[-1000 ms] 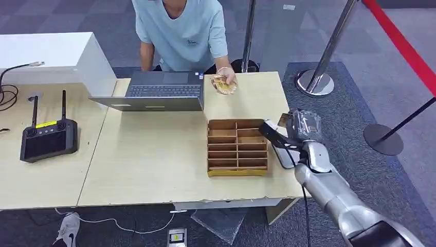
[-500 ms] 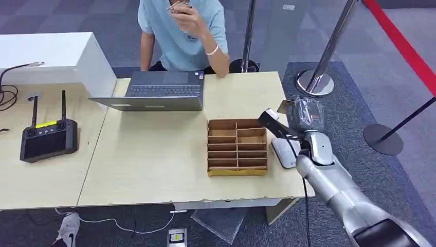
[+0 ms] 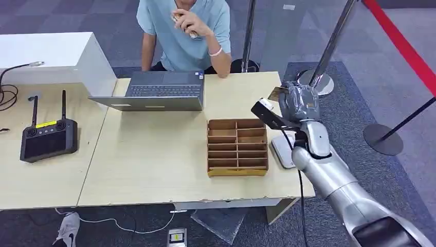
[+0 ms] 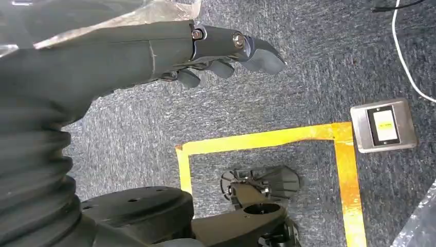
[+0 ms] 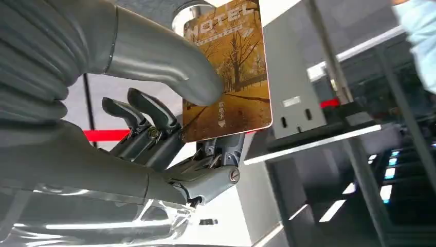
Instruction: Pass the card to the sensor for recognition and then transmit it.
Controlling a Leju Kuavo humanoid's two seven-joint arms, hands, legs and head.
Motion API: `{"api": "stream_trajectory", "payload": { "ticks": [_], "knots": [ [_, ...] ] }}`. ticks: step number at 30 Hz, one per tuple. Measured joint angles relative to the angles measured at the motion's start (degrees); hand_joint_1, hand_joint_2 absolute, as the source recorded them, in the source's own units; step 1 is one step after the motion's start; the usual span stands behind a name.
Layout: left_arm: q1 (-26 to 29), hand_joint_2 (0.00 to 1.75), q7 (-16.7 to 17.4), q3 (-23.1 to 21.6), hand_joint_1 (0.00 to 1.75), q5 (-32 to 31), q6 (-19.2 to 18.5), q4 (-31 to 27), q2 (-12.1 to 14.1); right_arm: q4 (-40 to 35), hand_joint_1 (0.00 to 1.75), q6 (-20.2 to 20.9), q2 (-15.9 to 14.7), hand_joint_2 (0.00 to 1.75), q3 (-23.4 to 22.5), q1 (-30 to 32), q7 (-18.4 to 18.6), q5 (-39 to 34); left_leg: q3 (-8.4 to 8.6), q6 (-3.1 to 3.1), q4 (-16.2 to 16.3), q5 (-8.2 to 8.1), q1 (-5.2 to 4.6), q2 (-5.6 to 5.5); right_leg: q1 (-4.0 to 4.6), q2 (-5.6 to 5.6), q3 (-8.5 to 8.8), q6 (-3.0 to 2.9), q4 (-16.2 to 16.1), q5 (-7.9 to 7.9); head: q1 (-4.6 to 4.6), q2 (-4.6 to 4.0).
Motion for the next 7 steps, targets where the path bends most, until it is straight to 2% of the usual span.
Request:
{"api": "stream_trajectory", "payload": {
  "ticks": [7],
  "knots": [
    [0.01,1.75,-0.02,0.00,0.00,-0.17,-0.07,0.00,0.02,-2.45,1.75,2.63,0.77,1.75,0.46,-1.13,-2.56,-7.46,-0.04,0.00,0.01,0.00,0.00,0.00,0.00,0.00,-0.02,0.00,0.01,0.00,0.02,0.00]
  ]
}}
